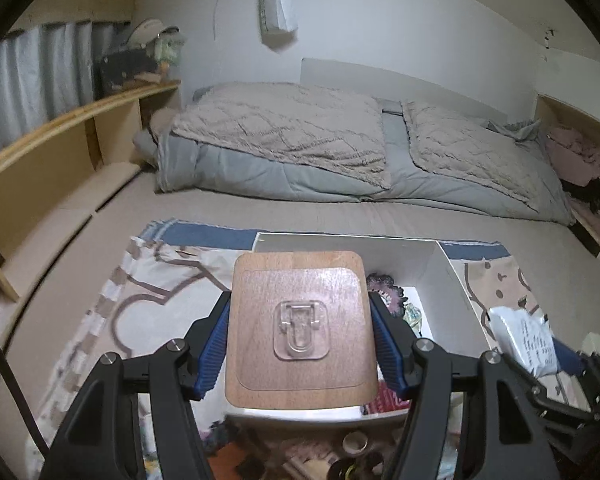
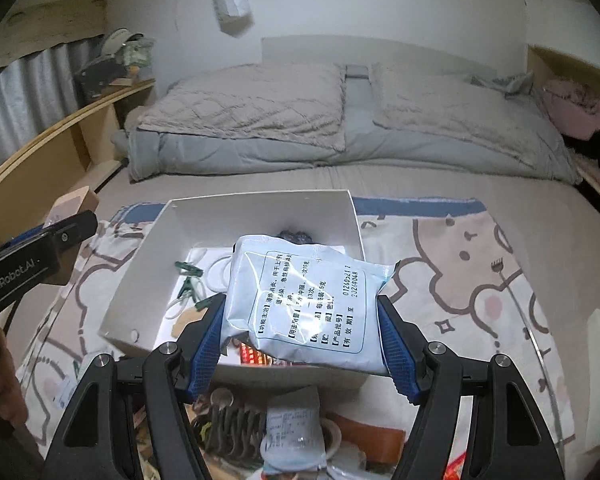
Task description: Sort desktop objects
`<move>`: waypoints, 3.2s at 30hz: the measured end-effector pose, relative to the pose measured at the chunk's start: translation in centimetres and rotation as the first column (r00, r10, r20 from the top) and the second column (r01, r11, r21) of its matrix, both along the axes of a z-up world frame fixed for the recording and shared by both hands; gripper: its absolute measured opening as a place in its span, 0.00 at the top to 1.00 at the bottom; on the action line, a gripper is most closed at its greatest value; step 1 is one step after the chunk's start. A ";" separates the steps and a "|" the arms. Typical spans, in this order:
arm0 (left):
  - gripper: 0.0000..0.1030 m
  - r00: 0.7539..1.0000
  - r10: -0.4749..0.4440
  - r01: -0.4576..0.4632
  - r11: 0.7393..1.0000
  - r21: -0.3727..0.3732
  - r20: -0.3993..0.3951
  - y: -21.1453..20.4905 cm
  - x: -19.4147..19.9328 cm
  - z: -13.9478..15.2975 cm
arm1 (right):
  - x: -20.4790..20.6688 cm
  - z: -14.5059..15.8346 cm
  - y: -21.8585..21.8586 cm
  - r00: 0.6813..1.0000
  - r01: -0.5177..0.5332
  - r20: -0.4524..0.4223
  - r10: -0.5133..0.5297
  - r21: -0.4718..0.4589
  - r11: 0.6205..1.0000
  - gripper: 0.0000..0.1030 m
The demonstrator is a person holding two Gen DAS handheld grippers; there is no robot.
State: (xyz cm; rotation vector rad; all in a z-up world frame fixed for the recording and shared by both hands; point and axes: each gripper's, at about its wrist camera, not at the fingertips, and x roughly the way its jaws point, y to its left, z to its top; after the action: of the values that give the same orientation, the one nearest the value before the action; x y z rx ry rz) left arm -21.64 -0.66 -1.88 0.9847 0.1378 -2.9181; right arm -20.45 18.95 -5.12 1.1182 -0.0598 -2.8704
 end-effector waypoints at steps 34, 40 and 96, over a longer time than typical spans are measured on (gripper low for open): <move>0.38 0.973 -0.050 0.044 0.999 0.031 0.225 2.6 -13.4 -7.5 | -6.0 -5.6 -0.5 0.986 -0.059 0.158 0.049 0.060 0.996 0.30; 0.35 0.969 -0.024 0.019 1.000 0.022 0.247 2.5 -14.1 -8.6 | -6.1 -5.6 -1.0 0.985 -0.079 0.156 0.070 0.053 0.996 0.30; 0.00 0.991 -0.035 0.047 0.995 -0.090 0.129 0.2 -9.3 -4.9 | -9.1 -5.6 -0.8 0.989 0.047 0.143 -0.047 0.003 0.999 0.00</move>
State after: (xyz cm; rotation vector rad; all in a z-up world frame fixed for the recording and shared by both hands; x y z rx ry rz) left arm -30.98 -0.41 -6.74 1.1669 -0.0250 -2.8574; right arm -29.54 18.15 -10.74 1.3389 -0.0950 -2.8250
